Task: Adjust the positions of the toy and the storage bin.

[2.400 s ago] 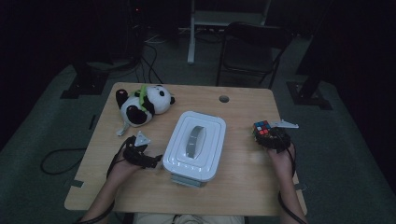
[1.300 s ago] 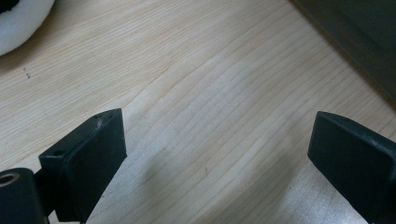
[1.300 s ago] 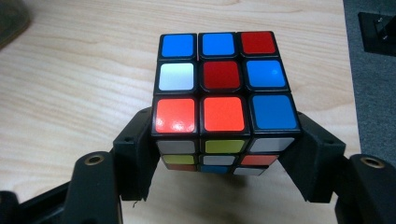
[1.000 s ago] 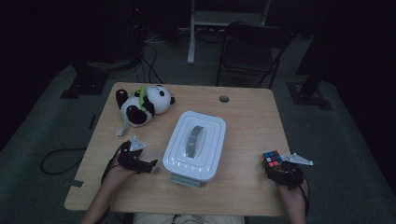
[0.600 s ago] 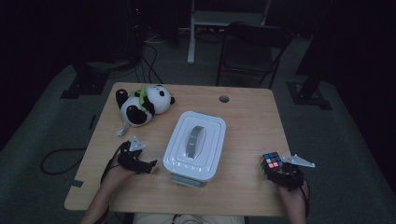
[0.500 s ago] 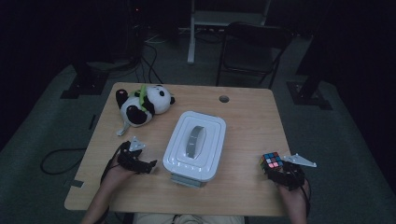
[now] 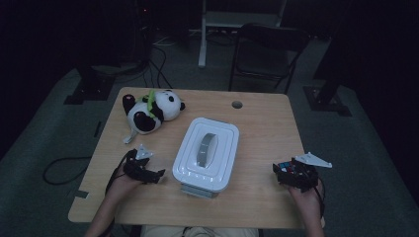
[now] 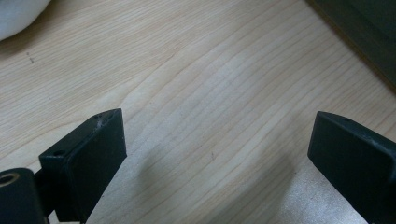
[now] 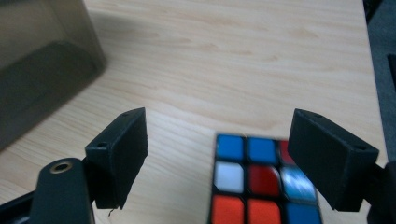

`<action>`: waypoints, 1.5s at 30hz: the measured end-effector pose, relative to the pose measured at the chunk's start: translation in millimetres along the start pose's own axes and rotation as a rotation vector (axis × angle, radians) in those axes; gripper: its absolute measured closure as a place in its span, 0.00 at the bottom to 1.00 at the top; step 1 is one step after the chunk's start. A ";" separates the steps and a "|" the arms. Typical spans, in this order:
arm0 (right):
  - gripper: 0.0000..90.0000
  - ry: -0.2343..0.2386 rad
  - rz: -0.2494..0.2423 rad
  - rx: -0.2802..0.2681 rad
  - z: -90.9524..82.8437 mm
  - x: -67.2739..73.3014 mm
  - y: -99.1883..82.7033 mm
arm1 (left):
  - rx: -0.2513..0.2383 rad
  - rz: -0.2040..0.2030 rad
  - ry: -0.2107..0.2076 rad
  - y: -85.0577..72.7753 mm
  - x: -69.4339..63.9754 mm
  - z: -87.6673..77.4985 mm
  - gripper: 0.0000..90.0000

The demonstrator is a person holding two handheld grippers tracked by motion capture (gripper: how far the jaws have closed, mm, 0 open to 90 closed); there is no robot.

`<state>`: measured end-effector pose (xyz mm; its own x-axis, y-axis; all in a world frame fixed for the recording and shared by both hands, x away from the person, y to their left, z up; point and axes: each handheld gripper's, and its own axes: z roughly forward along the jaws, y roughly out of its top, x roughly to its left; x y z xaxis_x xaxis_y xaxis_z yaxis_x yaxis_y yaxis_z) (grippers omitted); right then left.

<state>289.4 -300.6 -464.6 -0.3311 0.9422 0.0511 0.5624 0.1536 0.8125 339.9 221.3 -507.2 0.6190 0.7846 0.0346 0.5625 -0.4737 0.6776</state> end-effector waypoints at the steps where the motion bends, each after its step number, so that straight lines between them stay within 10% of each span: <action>1: 0.22 -0.001 -0.010 -0.005 0.6 3.1 3.3 | -0.001 -0.001 -0.001 0.1 0.0 -0.3 0.06; 31: 0.16 0.180 -0.156 0.111 60.1 58.6 -6.4 | 0.020 -0.047 -0.042 -0.1 5.1 -10.7 0.06; 45: 0.16 0.203 -0.167 0.158 76.8 71.1 -18.8 | 0.026 0.010 -0.037 10.7 9.8 -16.8 0.06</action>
<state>313.4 -213.7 -520.9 -0.5642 0.8239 0.0524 0.5931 0.3604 0.7200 342.7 230.6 -487.2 0.6439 0.7650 0.0141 0.5701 -0.4919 0.6581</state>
